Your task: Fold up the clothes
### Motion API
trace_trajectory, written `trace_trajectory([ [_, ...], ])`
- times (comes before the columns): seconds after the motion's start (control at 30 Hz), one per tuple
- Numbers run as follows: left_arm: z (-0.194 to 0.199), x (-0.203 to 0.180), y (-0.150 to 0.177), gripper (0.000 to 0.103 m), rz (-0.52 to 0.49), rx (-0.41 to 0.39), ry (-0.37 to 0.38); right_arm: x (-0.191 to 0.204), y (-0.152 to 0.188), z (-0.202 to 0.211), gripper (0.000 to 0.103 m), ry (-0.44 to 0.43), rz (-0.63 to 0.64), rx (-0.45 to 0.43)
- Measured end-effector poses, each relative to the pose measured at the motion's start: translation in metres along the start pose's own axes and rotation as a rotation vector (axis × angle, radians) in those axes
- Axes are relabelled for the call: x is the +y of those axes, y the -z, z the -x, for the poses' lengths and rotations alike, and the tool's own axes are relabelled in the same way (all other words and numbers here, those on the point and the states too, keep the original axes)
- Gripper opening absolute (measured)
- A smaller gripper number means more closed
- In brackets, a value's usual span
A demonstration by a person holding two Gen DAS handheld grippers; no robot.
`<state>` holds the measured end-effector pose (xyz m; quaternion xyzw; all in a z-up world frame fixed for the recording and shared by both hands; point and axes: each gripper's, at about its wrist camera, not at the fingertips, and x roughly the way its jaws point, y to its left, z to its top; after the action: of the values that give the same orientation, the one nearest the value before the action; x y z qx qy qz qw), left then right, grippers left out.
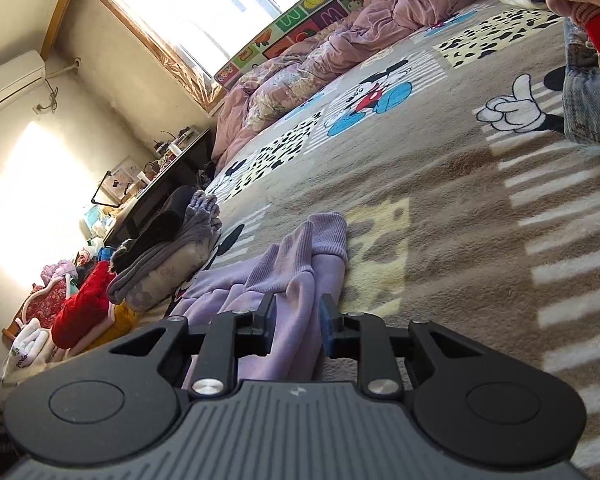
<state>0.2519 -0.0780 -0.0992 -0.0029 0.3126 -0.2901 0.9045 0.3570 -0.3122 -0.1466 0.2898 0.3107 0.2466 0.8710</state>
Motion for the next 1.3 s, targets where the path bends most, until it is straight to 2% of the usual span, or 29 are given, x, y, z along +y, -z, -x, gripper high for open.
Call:
trace_trajectory([
  [0.07, -0.001, -0.005, 0.011, 0.010, 0.034, 0.016, -0.001, 0.000, 0.001, -0.001, 0.026, 0.000, 0.001, 0.006],
  [0.17, -0.003, 0.008, 0.013, 0.010, 0.114, 0.012, -0.059, 0.000, 0.001, -0.003, 0.026, 0.001, 0.005, 0.014],
  [0.23, -0.006, 0.031, 0.001, 0.016, 0.176, -0.006, -0.087, 0.000, 0.002, -0.004, 0.026, 0.002, 0.007, 0.020],
  [0.3, -0.018, 0.053, -0.015, 0.029, 0.213, -0.006, -0.105, 0.000, 0.003, -0.006, 0.026, 0.003, 0.015, 0.026],
  [0.37, -0.031, 0.075, -0.030, 0.033, 0.246, -0.001, -0.118, 0.001, 0.003, -0.008, 0.026, 0.006, 0.030, 0.030],
  [0.5, -0.062, 0.101, -0.051, 0.033, 0.254, 0.013, -0.165, 0.001, 0.002, -0.013, 0.026, 0.006, 0.043, 0.037],
  [0.7, -0.084, 0.116, -0.055, 0.031, 0.266, 0.050, -0.142, 0.004, 0.005, -0.025, 0.026, 0.008, 0.082, 0.072],
  [0.73, -0.085, 0.116, -0.054, 0.028, 0.262, 0.055, -0.139, 0.003, 0.005, -0.027, 0.026, 0.008, 0.084, 0.076],
  [0.8, -0.087, 0.115, -0.052, 0.013, 0.257, 0.059, -0.142, 0.002, 0.006, -0.029, 0.026, 0.007, 0.082, 0.080],
  [0.87, -0.086, 0.114, -0.052, 0.007, 0.250, 0.046, -0.140, 0.001, 0.006, -0.029, 0.026, 0.007, 0.074, 0.080],
  [1.07, -0.064, 0.110, -0.062, 0.006, 0.228, -0.033, -0.126, 0.004, 0.004, -0.025, 0.026, -0.010, 0.083, 0.047],
  [1.3, -0.076, 0.117, -0.056, 0.007, 0.221, 0.002, -0.131, 0.004, 0.007, -0.030, 0.026, 0.009, 0.089, 0.064],
])
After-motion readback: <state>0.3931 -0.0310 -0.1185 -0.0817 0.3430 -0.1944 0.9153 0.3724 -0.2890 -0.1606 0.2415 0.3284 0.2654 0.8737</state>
